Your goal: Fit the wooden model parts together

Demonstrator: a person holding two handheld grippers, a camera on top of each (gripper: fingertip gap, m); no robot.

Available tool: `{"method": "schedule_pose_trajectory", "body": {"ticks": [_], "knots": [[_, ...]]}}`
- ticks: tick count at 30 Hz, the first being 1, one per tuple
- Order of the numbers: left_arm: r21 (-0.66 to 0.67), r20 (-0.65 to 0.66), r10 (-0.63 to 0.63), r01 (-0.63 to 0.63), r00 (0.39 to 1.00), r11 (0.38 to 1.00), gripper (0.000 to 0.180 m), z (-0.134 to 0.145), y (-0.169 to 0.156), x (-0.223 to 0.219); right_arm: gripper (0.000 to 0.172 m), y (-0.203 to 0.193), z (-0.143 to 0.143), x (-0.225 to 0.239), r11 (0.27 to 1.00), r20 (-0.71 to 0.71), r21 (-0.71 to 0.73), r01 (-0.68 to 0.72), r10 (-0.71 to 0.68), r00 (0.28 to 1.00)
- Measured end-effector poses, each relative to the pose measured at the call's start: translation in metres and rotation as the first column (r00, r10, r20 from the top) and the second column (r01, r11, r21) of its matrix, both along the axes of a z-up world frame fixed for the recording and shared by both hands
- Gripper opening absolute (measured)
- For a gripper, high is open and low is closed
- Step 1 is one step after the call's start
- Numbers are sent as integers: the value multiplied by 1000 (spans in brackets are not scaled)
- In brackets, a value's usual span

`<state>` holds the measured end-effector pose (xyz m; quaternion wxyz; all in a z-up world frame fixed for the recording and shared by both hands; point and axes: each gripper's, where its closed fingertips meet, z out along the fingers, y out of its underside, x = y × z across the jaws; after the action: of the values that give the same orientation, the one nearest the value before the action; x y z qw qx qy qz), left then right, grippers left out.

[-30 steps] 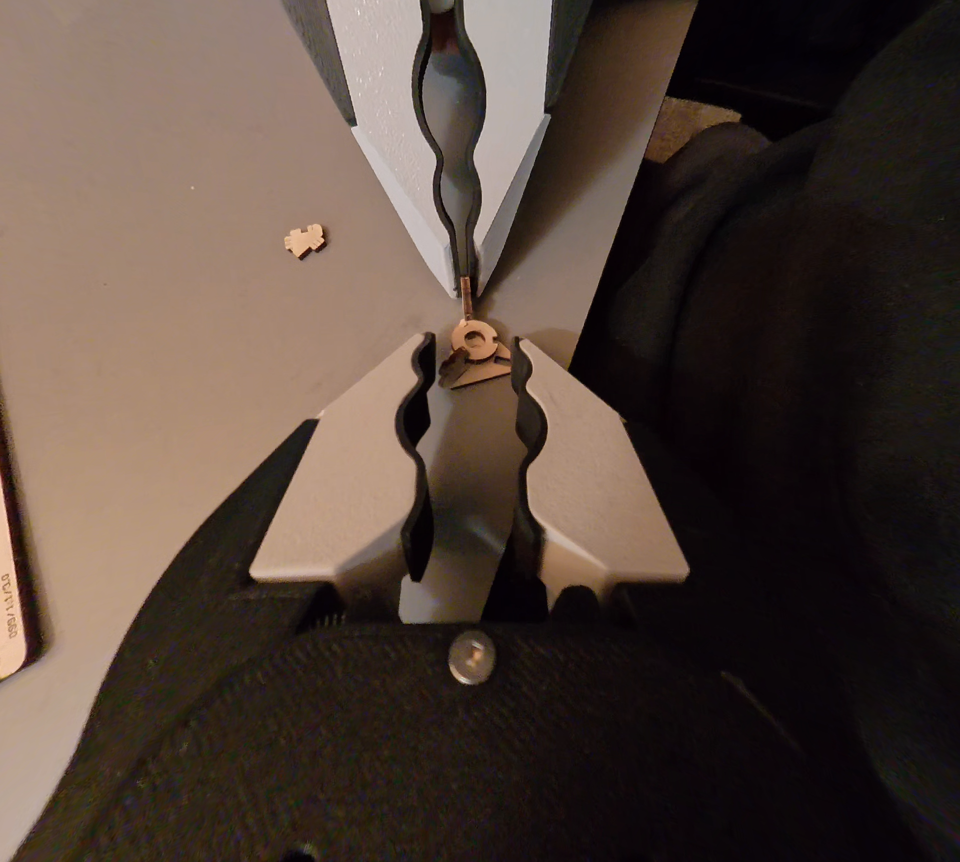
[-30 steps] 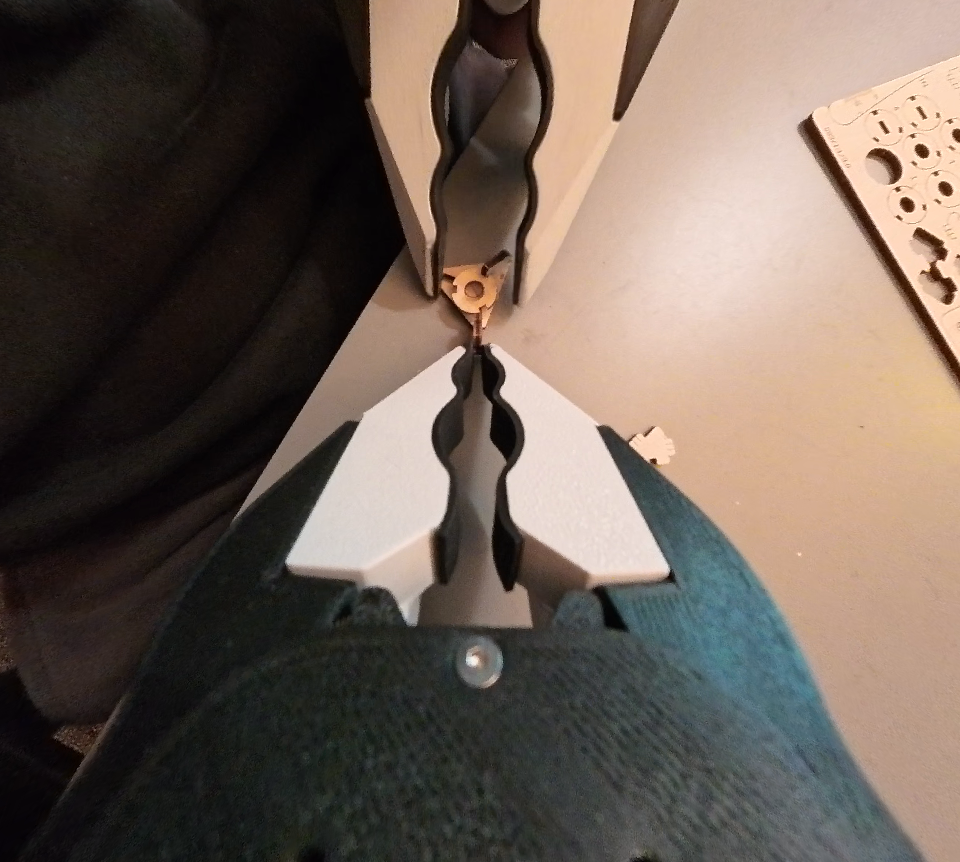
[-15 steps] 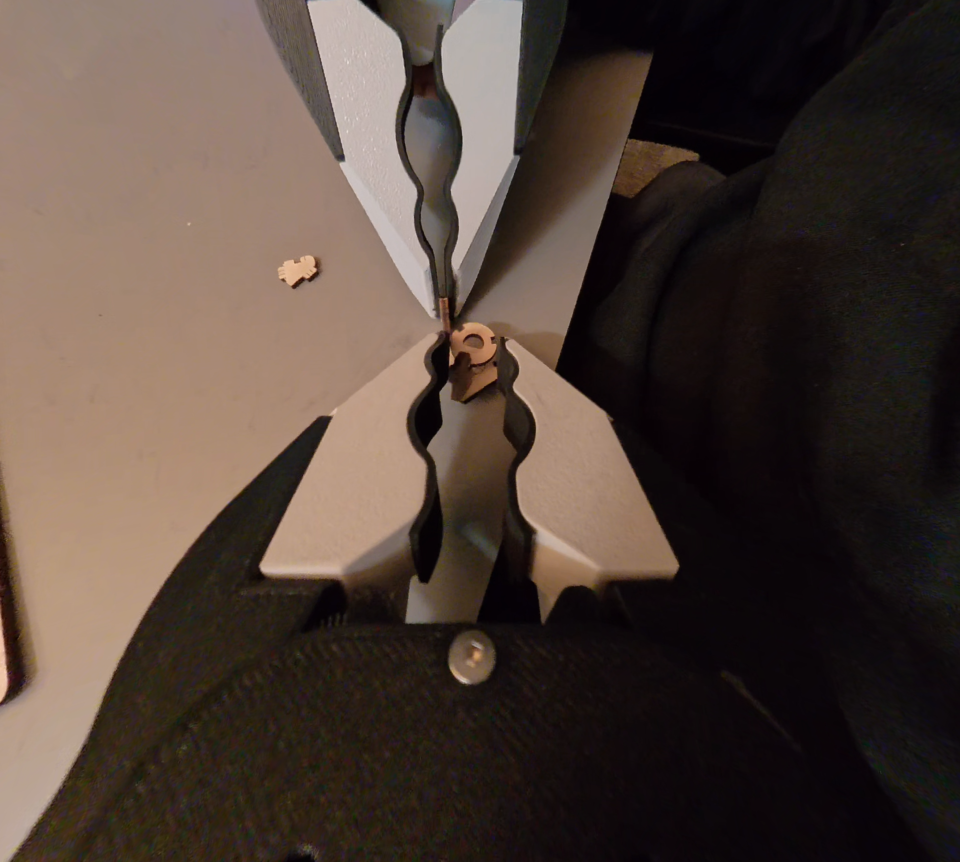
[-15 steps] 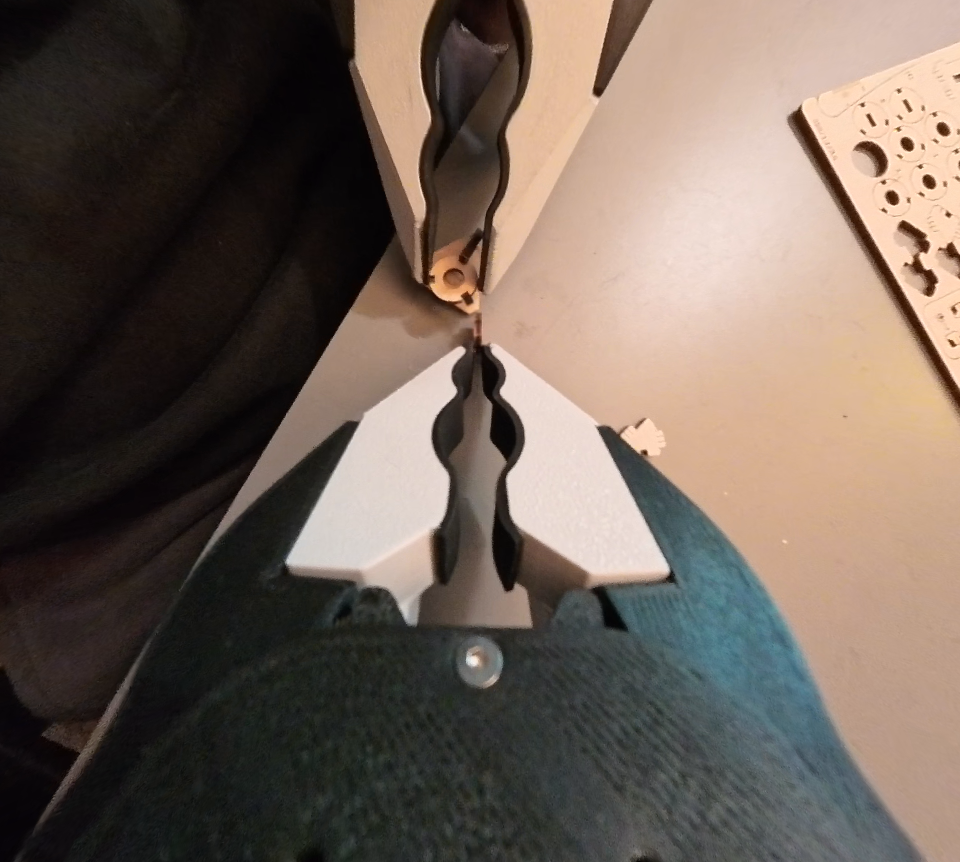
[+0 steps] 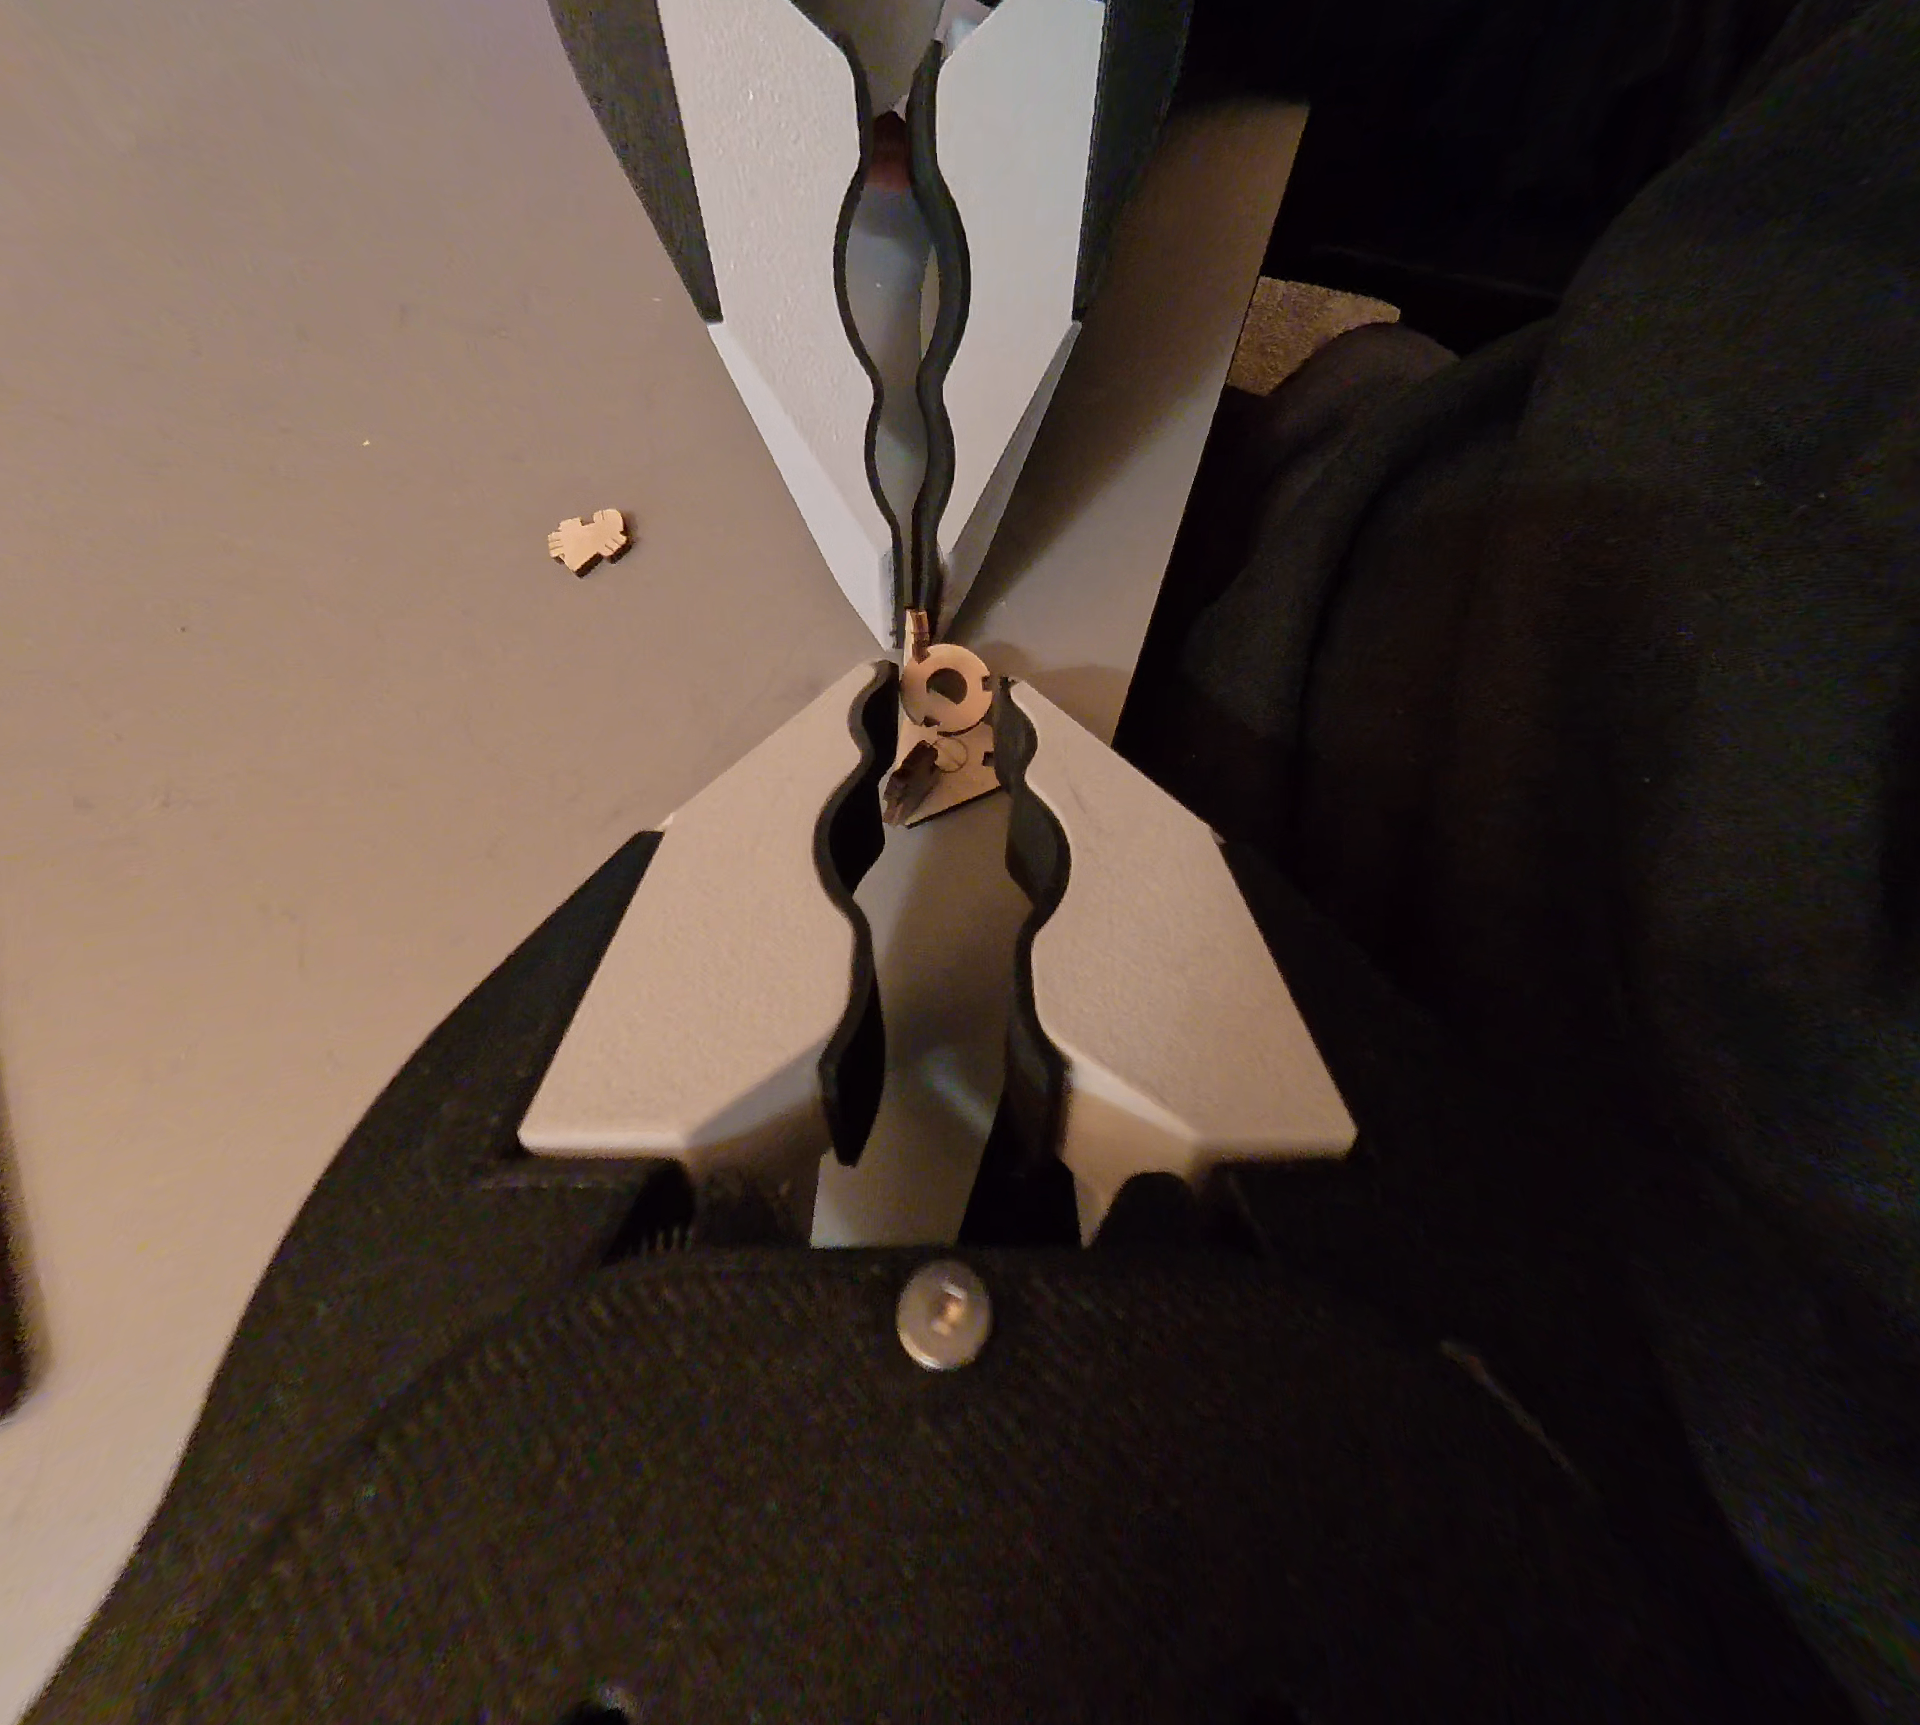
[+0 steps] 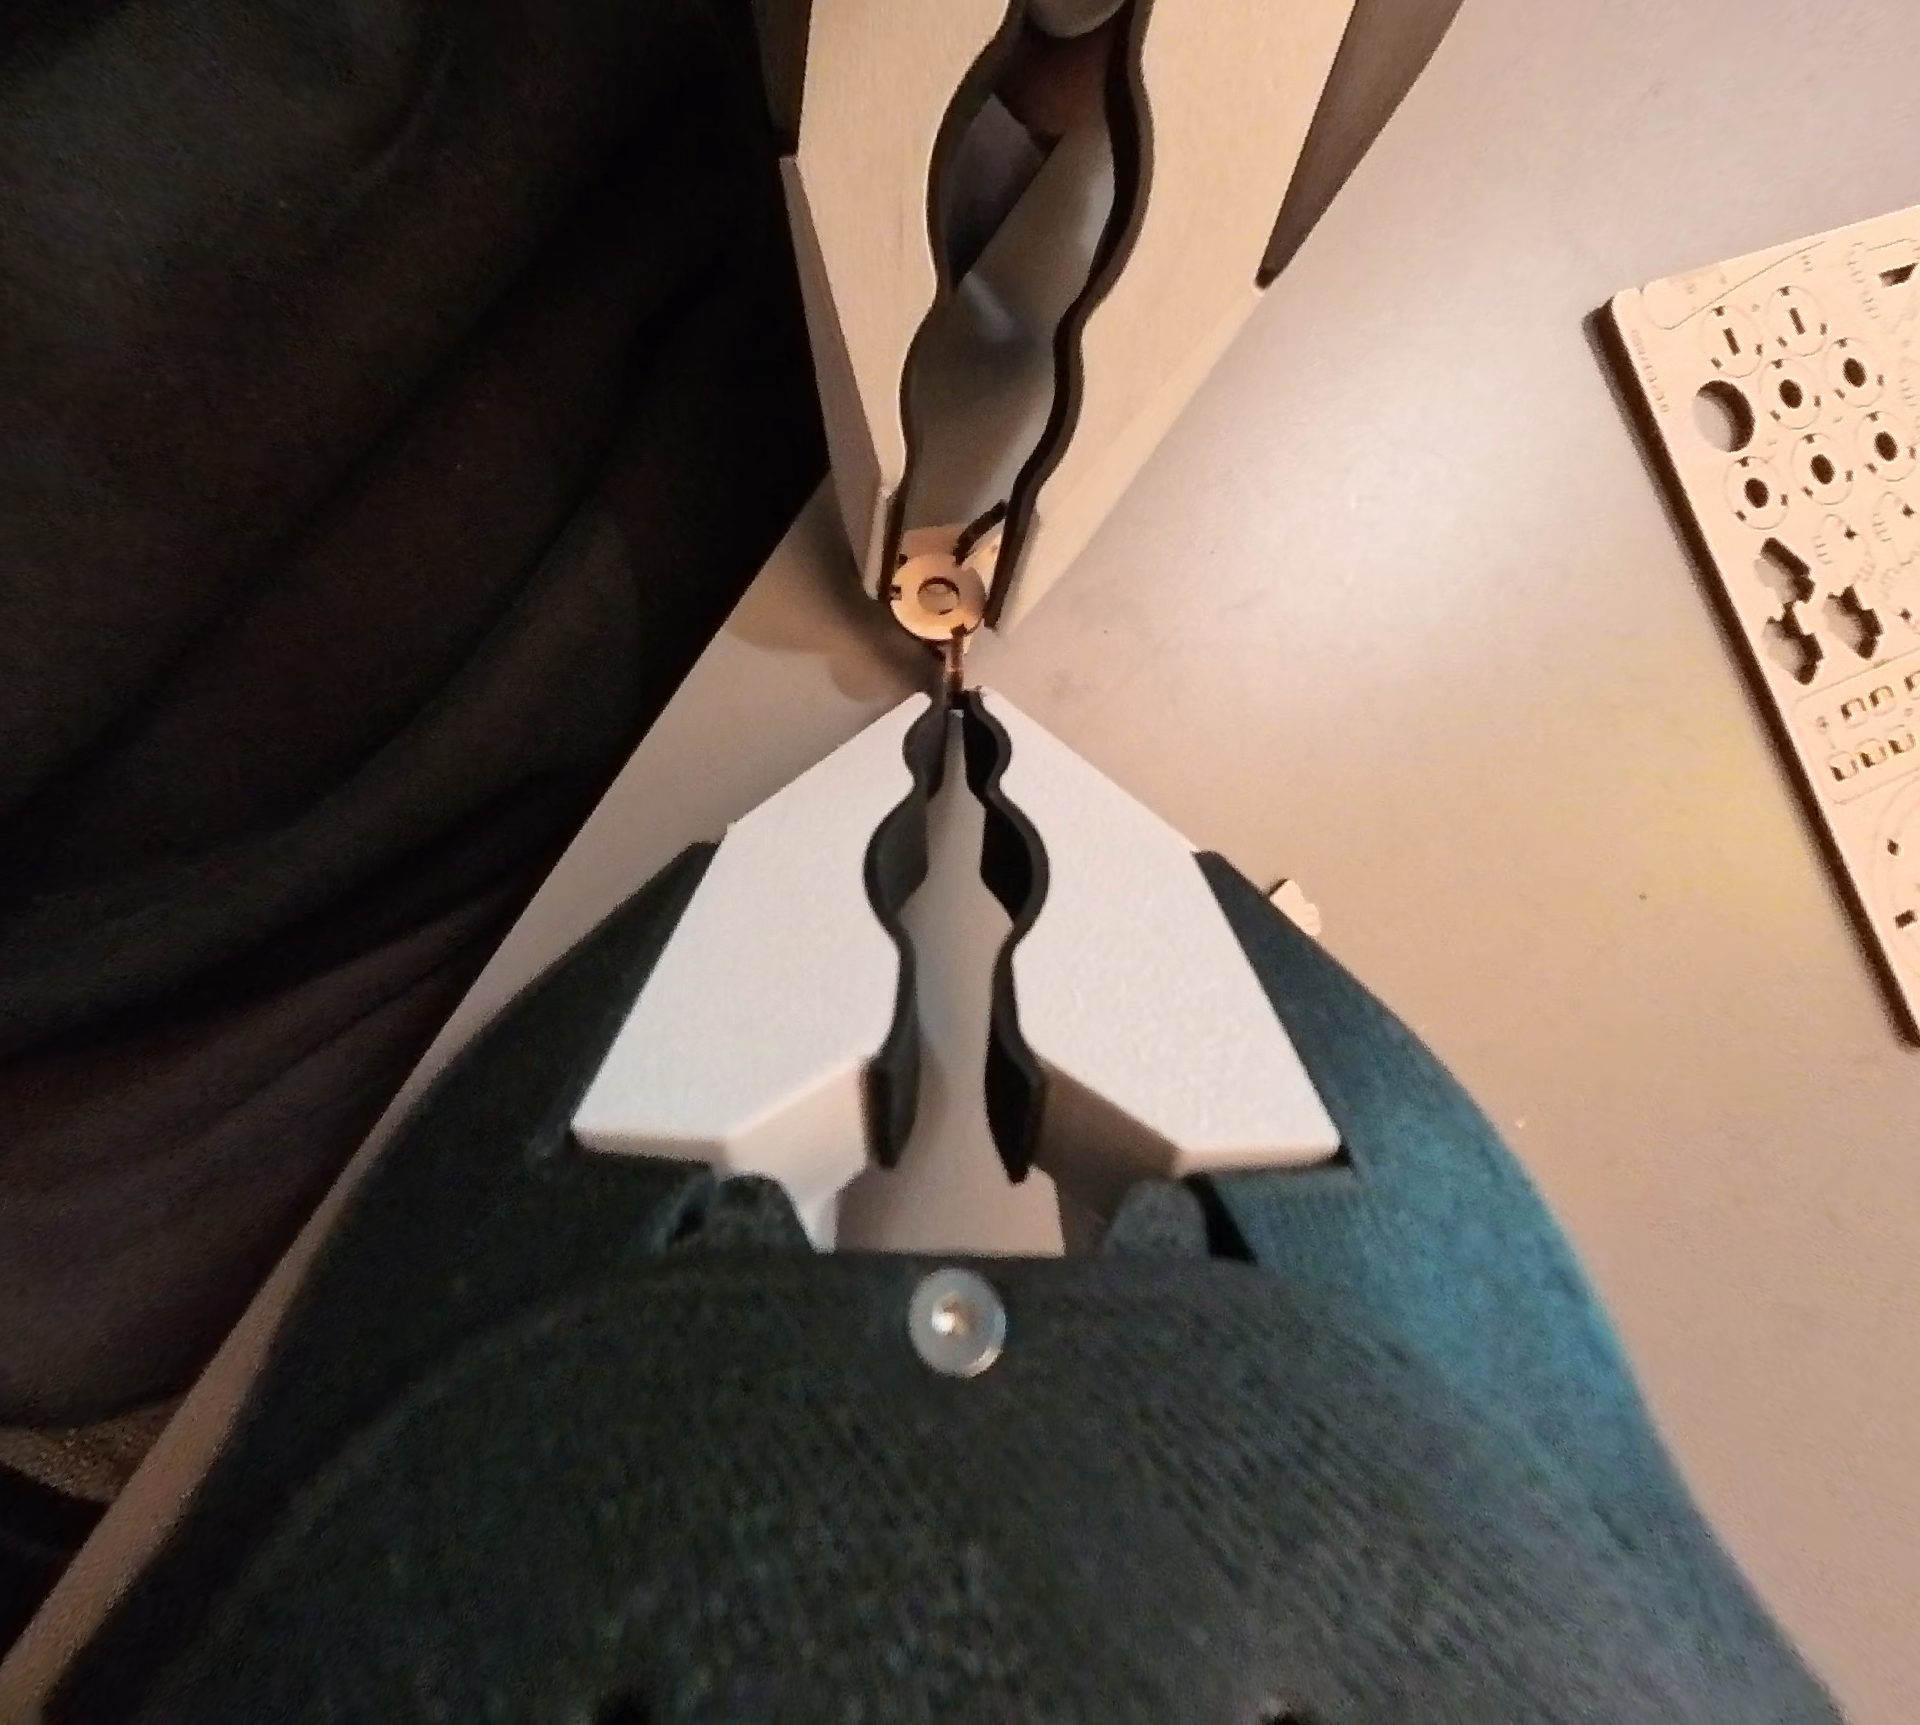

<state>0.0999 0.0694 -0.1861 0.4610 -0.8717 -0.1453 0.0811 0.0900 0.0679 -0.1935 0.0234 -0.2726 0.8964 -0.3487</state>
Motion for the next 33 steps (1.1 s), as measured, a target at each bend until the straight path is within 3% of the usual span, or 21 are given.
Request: {"method": "schedule_pose_trajectory", "body": {"ticks": [19, 25, 28, 33], "knots": [[46, -6, -86, 86, 996, 995, 20, 13, 13, 15, 0, 14, 4, -19, 997, 9, 1, 83, -83, 996], [19, -36, -14, 15, 999, 1000, 32, 12, 11, 3, 1, 14, 3, -19, 996, 21, 5, 91, -91, 996], [15, -15, 5, -5, 1000, 1000, 30, 15, -1, 0, 1, 13, 4, -16, 996, 39, -4, 86, -86, 996], [-52, 56, 33, -30, 998, 998, 21, -4, -15, -3, 1, 10, 7, -11, 997, 80, -17, 79, -78, 994]]}}
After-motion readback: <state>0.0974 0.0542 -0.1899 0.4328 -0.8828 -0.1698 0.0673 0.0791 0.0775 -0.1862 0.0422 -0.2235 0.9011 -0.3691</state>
